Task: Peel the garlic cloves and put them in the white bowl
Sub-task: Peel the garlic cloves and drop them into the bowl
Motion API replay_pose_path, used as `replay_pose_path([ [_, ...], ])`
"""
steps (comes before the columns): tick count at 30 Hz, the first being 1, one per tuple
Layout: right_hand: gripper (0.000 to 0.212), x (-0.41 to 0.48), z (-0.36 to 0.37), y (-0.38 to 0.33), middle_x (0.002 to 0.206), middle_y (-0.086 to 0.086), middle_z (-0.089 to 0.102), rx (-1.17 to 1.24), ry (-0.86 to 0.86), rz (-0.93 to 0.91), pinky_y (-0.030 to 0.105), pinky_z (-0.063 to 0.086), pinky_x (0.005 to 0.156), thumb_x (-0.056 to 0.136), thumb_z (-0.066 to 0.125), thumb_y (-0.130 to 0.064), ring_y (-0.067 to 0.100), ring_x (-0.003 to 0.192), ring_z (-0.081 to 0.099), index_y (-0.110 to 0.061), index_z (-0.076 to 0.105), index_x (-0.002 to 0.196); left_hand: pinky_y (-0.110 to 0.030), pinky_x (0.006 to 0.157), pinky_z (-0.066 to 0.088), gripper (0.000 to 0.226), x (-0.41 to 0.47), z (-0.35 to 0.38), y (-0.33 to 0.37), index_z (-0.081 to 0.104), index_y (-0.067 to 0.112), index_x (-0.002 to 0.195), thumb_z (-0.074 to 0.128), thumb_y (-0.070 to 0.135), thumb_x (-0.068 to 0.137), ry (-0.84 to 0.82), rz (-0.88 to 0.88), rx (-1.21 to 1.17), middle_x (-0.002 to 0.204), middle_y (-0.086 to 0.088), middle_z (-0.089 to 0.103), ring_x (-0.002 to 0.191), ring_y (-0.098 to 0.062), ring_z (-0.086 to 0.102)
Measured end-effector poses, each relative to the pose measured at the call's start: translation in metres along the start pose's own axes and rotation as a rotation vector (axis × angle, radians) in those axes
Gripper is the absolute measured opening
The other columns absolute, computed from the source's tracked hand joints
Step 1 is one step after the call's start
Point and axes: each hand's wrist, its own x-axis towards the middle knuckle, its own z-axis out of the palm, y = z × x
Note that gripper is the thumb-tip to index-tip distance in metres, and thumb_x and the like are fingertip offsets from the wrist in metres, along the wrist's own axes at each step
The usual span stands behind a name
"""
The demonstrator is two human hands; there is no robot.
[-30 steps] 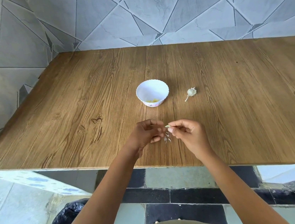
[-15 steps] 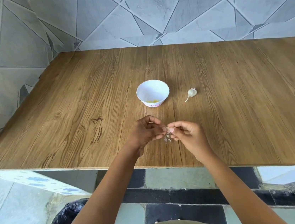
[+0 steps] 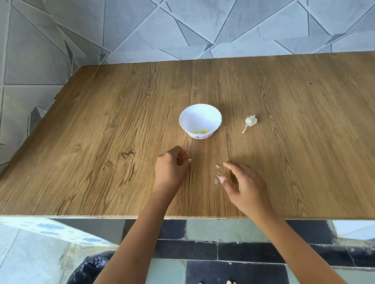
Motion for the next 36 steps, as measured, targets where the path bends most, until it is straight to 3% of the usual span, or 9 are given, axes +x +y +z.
replay_pose_path([
  [5, 0.034, -0.003, 0.002, -0.001, 0.110, 0.010, 0.067, 0.016, -0.019, 0.024, 0.037, 0.048, 0.088, 0.085, 0.068, -0.016, 0.029, 0.104, 0.061, -0.004, 0.063, 0.116, -0.036, 0.069, 0.055, 0.012, 0.001, 0.001, -0.007, 0.067, 0.007, 0.078, 0.067, -0.004, 0.073, 0.004, 0.054, 0.019, 0.075, 0.000, 0.070, 0.069, -0.018, 0.066],
  [11, 0.038, 0.003, -0.006, -0.004, 0.119, 0.009, 0.063, 0.025, -0.102, 0.033, 0.031, 0.040, 0.094, 0.088, 0.064, -0.018, 0.026, 0.114, 0.056, -0.006, 0.059, 0.123, -0.016, 0.069, 0.050, 0.013, -0.011, -0.012, 0.002, 0.068, 0.008, 0.081, 0.066, -0.004, 0.076, 0.004, -0.050, -0.187, 0.077, 0.004, 0.068, 0.070, -0.009, 0.062],
  [15, 0.046, 0.012, -0.012, -0.007, 0.137, 0.000, 0.051, -0.029, -0.238, -0.015, 0.030, 0.035, 0.102, 0.093, 0.056, -0.028, 0.019, 0.127, 0.046, -0.013, 0.048, 0.136, -0.023, 0.070, 0.049, 0.009, -0.031, -0.012, 0.009, 0.069, 0.016, 0.083, 0.067, 0.006, 0.082, -0.118, -0.163, -0.344, 0.074, 0.005, 0.065, 0.068, -0.007, 0.058],
  [20, 0.054, 0.025, -0.013, -0.013, 0.150, -0.006, 0.033, -0.120, -0.384, -0.086, 0.029, 0.030, 0.106, 0.095, 0.050, -0.035, 0.012, 0.135, 0.035, -0.018, 0.036, 0.144, -0.024, 0.072, 0.048, 0.012, -0.039, -0.005, 0.012, 0.069, 0.018, 0.082, 0.067, 0.006, 0.082, -0.180, -0.179, -0.356, 0.072, 0.009, 0.064, 0.066, -0.006, 0.056],
  [25, 0.048, 0.022, -0.017, -0.013, 0.153, -0.008, 0.027, -0.157, -0.488, -0.105, 0.037, 0.033, 0.109, 0.096, 0.047, -0.035, 0.011, 0.138, 0.030, -0.019, 0.041, 0.141, -0.022, 0.069, 0.045, 0.011, -0.039, -0.004, 0.012, 0.069, 0.018, 0.082, 0.066, 0.008, 0.082, -0.185, -0.205, -0.357, 0.071, 0.007, 0.063, 0.065, -0.008, 0.054],
  [30, 0.034, 0.013, -0.020, -0.009, 0.143, -0.003, 0.045, -0.104, -0.459, -0.180, 0.031, 0.044, 0.100, 0.095, 0.052, -0.018, 0.014, 0.121, 0.051, -0.014, 0.057, 0.129, -0.026, 0.069, 0.046, 0.008, -0.037, -0.004, 0.014, 0.069, 0.016, 0.083, 0.065, 0.009, 0.084, -0.200, -0.198, -0.366, 0.071, 0.006, 0.062, 0.065, -0.008, 0.053],
  [33, 0.028, 0.013, -0.014, -0.004, 0.123, 0.004, 0.061, -0.048, -0.416, -0.230, 0.033, 0.054, 0.084, 0.089, 0.057, 0.000, 0.016, 0.096, 0.065, -0.007, 0.067, 0.114, -0.028, 0.070, 0.047, 0.010, -0.035, -0.003, 0.015, 0.068, 0.018, 0.081, 0.065, 0.009, 0.084, -0.206, -0.199, -0.378, 0.072, 0.006, 0.062, 0.065, -0.009, 0.053],
  [36, 0.024, 0.014, -0.005, 0.004, 0.099, 0.005, 0.066, -0.045, -0.376, -0.262, 0.036, 0.058, 0.065, 0.082, 0.061, 0.007, 0.019, 0.076, 0.066, -0.003, 0.071, 0.102, -0.030, 0.069, 0.046, 0.015, -0.033, -0.002, 0.017, 0.067, 0.022, 0.078, 0.065, 0.008, 0.084, -0.208, -0.213, -0.412, 0.072, 0.003, 0.062, 0.065, -0.011, 0.052],
])
